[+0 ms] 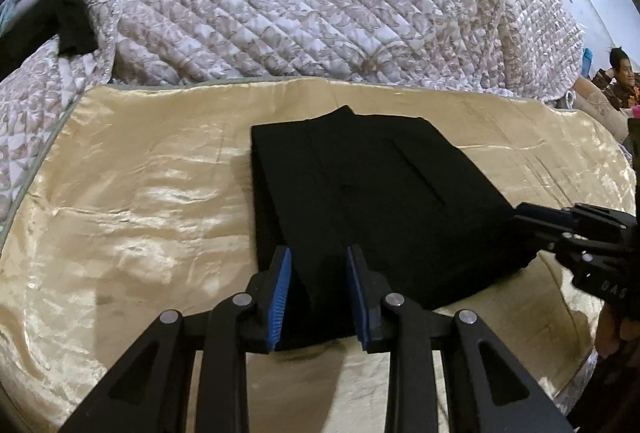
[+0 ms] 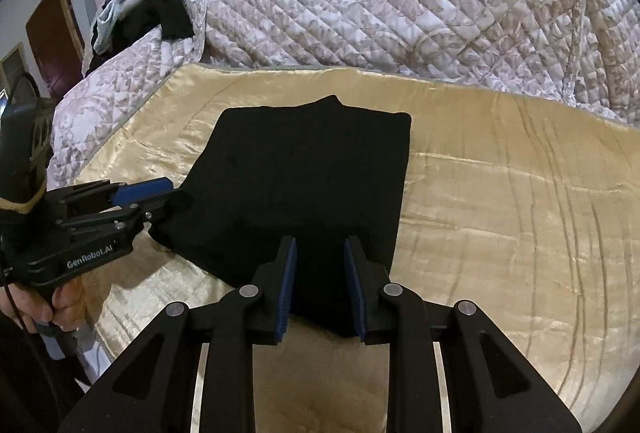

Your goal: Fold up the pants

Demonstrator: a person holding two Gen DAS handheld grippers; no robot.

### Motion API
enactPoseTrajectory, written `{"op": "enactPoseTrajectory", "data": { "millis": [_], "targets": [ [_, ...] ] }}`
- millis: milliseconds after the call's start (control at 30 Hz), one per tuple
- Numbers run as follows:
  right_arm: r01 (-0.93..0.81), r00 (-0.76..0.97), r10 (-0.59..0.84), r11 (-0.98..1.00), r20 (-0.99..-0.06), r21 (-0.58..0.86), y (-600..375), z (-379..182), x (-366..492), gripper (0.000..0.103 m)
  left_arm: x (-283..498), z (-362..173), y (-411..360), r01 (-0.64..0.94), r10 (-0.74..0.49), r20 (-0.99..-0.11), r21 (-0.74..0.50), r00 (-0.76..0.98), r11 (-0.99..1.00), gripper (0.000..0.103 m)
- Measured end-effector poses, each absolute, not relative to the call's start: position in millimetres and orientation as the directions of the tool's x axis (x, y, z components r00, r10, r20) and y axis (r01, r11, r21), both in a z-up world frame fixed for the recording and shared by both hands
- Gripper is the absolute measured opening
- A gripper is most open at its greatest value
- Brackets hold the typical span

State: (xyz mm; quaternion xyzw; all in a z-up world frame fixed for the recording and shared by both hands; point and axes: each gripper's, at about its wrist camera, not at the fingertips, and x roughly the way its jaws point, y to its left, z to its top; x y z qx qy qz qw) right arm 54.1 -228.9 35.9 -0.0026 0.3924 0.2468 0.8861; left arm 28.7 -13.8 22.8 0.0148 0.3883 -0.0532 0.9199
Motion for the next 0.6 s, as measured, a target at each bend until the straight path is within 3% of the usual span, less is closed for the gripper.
{"op": "enactPoseTrajectory", "data": {
  "millis": [100, 400, 600],
  "targets": [
    [-0.425, 0.565, 0.423, 0.885, -0.709, 0.189, -235, 32, 56, 0.025, 30, 20, -9, 0.089, -0.068, -0.719, -0.008, 0.692, 0.996, 0.036],
    [-0.401, 0.603, 0.428, 0.892, -0.673, 0.208, -238, 44, 55, 0.025, 32, 20, -10, 0.074, -0.046, -0.724, 0.007, 0.688, 0.997, 0.037],
    [-0.405, 0.551, 0.415, 0.892, -0.724, 0.204, -232, 29, 61, 0.025, 35, 21, -9, 0.059, -0.026, -0.73, 0.019, 0.683, 0.998, 0.037]
  ]
}}
